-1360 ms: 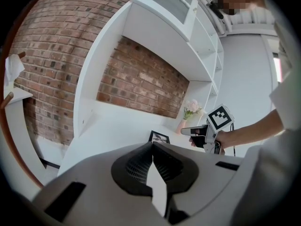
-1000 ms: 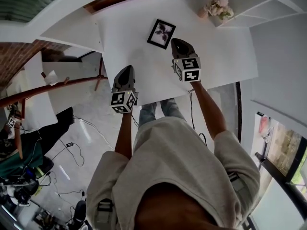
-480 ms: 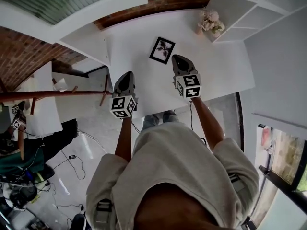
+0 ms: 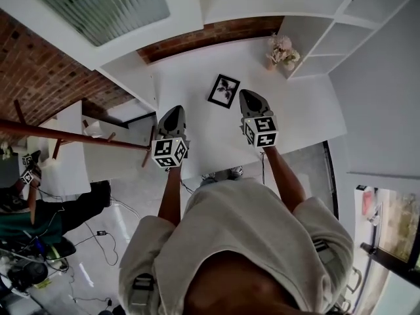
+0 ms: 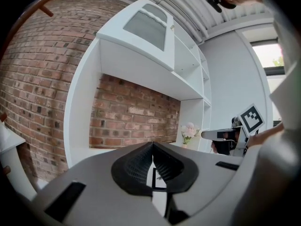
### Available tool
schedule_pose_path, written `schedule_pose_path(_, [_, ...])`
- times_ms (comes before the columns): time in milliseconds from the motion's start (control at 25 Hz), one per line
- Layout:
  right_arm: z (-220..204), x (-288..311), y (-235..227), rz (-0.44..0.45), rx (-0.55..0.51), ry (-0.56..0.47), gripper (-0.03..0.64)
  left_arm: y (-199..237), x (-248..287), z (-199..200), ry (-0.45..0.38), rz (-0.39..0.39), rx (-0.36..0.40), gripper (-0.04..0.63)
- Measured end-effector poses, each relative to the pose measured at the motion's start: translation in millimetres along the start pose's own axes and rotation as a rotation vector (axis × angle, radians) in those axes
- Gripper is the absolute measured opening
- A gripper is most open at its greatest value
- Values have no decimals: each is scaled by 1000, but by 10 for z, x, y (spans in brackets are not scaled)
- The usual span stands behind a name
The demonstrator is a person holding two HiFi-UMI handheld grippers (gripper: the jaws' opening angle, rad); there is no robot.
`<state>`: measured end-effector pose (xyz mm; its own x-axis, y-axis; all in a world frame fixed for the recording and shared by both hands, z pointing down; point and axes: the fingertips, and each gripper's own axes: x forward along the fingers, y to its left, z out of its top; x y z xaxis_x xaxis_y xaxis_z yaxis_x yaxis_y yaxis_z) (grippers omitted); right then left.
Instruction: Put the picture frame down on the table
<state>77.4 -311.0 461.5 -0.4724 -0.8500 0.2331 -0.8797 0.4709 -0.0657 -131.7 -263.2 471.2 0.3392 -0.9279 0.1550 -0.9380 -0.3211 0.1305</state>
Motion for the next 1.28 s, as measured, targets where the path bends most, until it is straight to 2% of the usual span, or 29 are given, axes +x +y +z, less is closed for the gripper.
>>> schedule_pose_path(520, [68, -125, 23, 5, 15, -24, 25, 29, 6, 295, -67, 12, 10, 17])
schedule_pose_path(1280, [97, -106, 71, 3, 10, -37, 25, 72, 29, 304, -57, 10, 13, 17])
